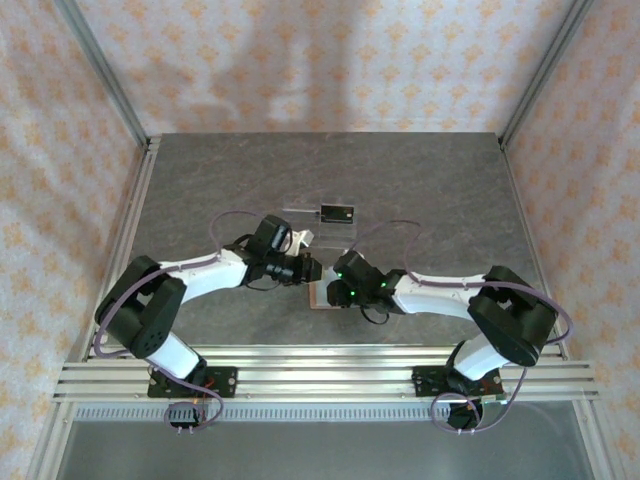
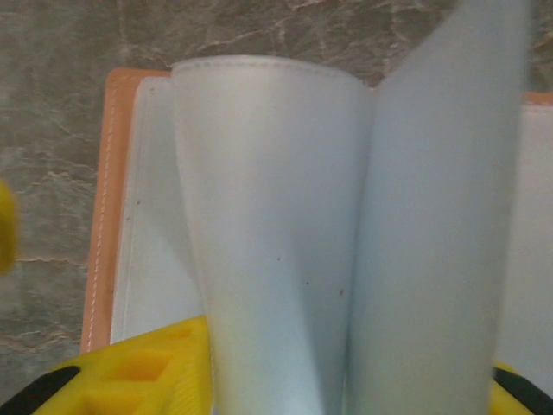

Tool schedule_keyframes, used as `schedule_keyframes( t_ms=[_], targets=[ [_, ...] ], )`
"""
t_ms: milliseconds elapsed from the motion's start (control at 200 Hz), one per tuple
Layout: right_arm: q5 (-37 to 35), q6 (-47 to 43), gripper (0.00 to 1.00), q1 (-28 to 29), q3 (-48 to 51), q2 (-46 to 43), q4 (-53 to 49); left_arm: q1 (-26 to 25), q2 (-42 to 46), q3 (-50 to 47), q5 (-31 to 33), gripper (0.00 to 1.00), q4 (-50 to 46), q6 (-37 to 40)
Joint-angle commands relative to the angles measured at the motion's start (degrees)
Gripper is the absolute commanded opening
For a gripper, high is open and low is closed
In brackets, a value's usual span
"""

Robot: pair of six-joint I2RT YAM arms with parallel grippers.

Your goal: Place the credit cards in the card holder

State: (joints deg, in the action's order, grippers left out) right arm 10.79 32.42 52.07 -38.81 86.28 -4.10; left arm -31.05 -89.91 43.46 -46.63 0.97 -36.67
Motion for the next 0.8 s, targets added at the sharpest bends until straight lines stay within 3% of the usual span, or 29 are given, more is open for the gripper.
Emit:
schedule_keyframes(
  t_ms=[0,541,631,796],
  targets=[
    [1.95,2.91,0.4,-0.15,1.72,-0.85,4.33,-0.41,-1.56,1.66,-0.39,0.16,3.57,-3.3],
    [2.2,5.98,0.36,-0.38,5.09,-0.41,8.57,-1.14,-10.84,3.3,5.55,0.15,3.28,-2.08],
    [-2.68,6.15,0.36,-0.32,4.05,-1.76,2.9,-1.13,-11.49,3.31,6.28,0.15,2.18,-0.81],
    [-14.38,7.82,0.46,-0.14,0.78,-3.82,-11.38,-1.05,-12.26,2.54,6.3,0.16,1.92,0.43]
  ],
)
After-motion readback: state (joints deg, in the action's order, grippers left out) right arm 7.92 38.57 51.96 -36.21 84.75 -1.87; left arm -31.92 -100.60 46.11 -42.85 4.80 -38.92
